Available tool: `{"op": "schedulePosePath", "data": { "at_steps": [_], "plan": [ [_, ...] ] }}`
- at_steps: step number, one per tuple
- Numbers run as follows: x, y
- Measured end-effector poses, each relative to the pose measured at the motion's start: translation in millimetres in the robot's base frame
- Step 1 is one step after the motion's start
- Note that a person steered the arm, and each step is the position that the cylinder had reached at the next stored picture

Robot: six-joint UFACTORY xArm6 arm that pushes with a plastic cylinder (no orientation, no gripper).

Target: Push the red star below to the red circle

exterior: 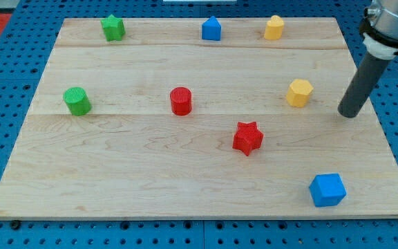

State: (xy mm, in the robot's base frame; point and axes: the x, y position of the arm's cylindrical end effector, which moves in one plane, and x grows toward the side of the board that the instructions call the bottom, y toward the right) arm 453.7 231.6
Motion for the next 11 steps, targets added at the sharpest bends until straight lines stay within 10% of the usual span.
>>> {"op": "schedulePosePath", "data": {
  "at_steps": [8,11],
  "plan": [
    [27,-73],
    [42,-208]
  ]
}}
